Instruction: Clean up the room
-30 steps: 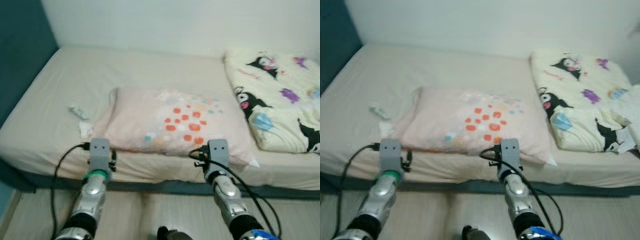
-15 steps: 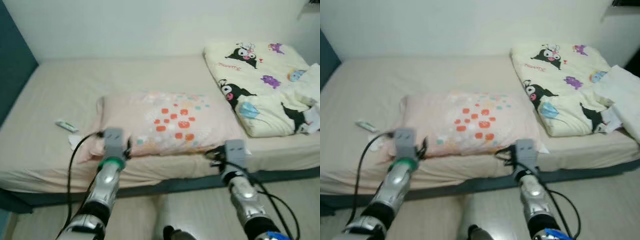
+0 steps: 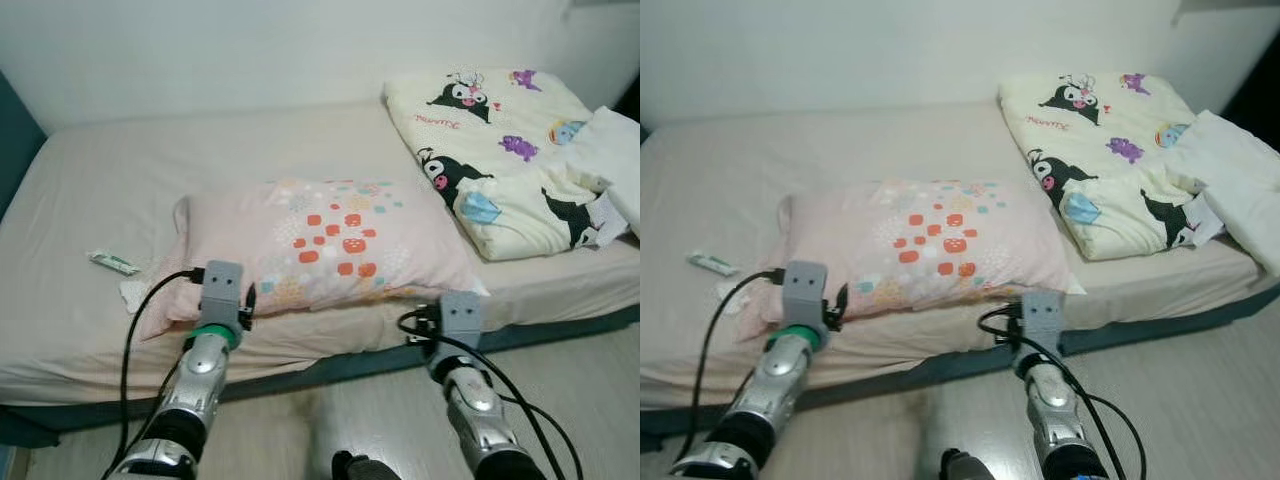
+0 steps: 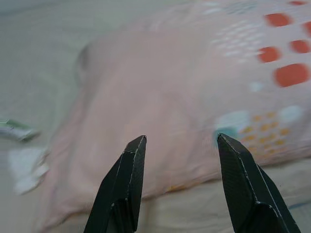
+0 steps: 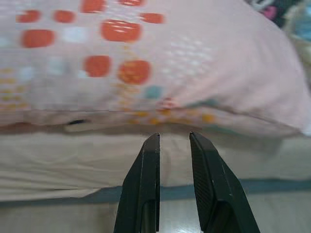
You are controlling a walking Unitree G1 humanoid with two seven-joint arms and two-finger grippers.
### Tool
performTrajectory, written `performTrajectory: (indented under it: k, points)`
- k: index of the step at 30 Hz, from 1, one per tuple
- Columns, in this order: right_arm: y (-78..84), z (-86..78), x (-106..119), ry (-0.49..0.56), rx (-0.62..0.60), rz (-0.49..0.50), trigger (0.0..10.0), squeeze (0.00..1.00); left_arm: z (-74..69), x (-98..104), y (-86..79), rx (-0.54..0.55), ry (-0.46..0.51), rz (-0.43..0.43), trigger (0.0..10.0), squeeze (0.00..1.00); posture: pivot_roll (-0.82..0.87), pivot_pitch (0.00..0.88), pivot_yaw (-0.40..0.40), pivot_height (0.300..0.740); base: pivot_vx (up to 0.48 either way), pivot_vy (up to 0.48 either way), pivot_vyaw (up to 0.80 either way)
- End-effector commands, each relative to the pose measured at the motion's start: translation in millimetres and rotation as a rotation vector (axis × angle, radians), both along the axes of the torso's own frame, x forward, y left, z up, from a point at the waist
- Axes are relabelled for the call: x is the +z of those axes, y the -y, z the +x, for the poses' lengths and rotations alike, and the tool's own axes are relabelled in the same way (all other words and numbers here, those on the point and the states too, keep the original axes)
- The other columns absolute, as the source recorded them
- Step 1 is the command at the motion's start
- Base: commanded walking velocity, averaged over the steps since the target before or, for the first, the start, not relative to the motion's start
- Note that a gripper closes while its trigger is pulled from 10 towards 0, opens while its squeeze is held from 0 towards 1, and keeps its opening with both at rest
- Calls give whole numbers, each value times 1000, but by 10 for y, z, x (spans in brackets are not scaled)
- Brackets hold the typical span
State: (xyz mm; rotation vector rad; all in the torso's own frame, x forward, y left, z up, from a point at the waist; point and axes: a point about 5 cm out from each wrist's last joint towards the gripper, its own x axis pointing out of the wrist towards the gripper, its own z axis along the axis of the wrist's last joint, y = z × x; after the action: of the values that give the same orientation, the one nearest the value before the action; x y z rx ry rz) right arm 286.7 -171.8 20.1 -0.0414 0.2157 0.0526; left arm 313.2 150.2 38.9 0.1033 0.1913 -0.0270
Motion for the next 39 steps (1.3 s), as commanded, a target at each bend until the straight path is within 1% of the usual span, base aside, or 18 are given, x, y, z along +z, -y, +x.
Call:
performTrajectory:
  k: [1, 6, 7, 9, 14, 19, 30, 39]
  points:
    - [-6, -15, -33, -17, -5, 11, 10000, 0, -37, -44, 19, -9, -9, 3, 10000, 0, 41, 33, 33, 740, 0, 0, 0]
    - [-39, -14, -41, -22, -3, 16, 10000, 0, -30, -40, 29, -4, -12, -3, 10000, 0, 49, 36, 29, 740, 0, 0, 0]
    - [-76, -7, -36, -20, 7, 20, 10000, 0, -18, -18, 42, -10, -4, -6, 10000, 0, 51, 31, 30, 740, 0, 0, 0]
    - [-90, -8, -40, -21, 9, 20, 10000, 0, -20, -18, 44, -12, -2, -5, 10000, 0, 50, 33, 33, 740, 0, 0, 0]
    - [-98, -15, -45, -21, 5, 24, 10000, 0, -32, -25, 49, -18, -4, -4, 10000, 0, 51, 33, 35, 740, 0, 343, 0]
    - [-99, -24, -53, -22, 1, 27, 10000, 0, -27, -19, 66, -47, -4, 13, 10000, 0, 52, 30, 46, 740, 0, 477, 0]
    - [-119, -27, -62, -24, -1, 31, 10000, 0, -11, -10, 63, -54, -5, 19, 10000, 0, 51, 25, 54, 740, 0, 479, 0]
    - [-79, -46, -73, -23, -23, 31, 10000, 0, 10, 9, 74, -71, -5, 25, 10000, 0, 50, 25, 68, 740, 0, 479, 0]
